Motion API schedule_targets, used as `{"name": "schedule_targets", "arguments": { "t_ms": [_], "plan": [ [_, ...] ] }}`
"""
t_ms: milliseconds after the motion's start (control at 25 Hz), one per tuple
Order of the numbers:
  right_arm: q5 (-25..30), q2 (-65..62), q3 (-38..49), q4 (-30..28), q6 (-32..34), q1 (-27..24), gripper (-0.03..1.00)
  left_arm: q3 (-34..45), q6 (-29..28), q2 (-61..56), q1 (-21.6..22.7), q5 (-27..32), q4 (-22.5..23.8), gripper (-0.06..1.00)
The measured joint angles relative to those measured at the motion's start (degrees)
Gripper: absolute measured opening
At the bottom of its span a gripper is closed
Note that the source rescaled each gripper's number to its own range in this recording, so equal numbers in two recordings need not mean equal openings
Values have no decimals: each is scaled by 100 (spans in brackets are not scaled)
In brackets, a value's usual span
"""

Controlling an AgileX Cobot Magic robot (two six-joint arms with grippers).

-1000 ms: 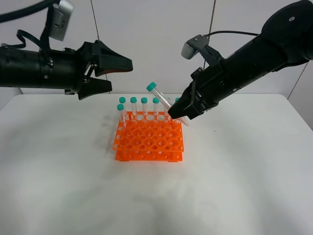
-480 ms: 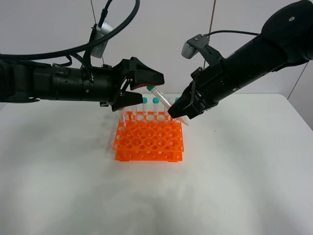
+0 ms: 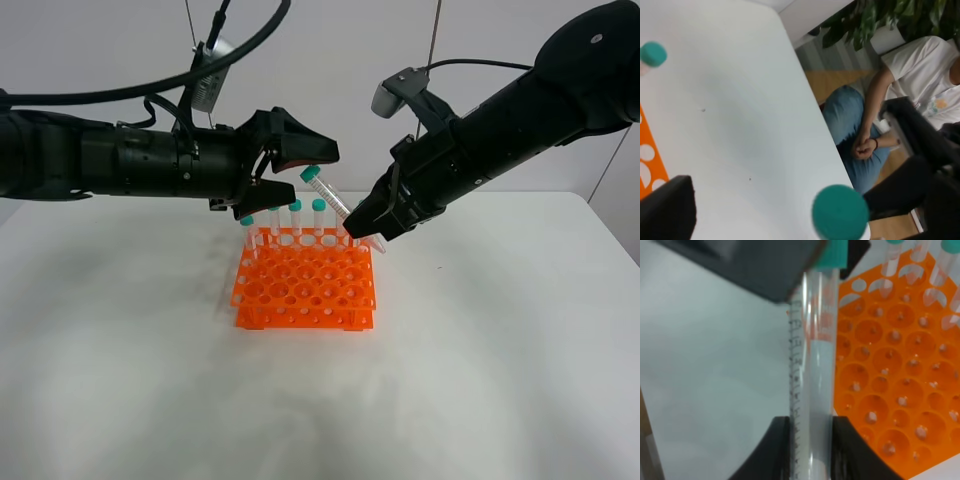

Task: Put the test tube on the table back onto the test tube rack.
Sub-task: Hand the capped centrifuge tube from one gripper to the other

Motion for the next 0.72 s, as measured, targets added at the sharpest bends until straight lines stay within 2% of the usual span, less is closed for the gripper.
{"name": "schedule_targets", "arguments": {
  "t_ms": [280, 520, 720],
  "plan": [
    [-4, 0, 0, 0, 0, 0, 3, 0, 0, 9, 0, 40, 0, 97],
    [-4, 0, 0, 0, 0, 0, 3, 0, -136, 9, 0, 61, 0, 61],
    [-4, 0, 0, 4, 0, 0, 3, 0, -201, 9, 0, 64, 0, 48]
  ]
}}
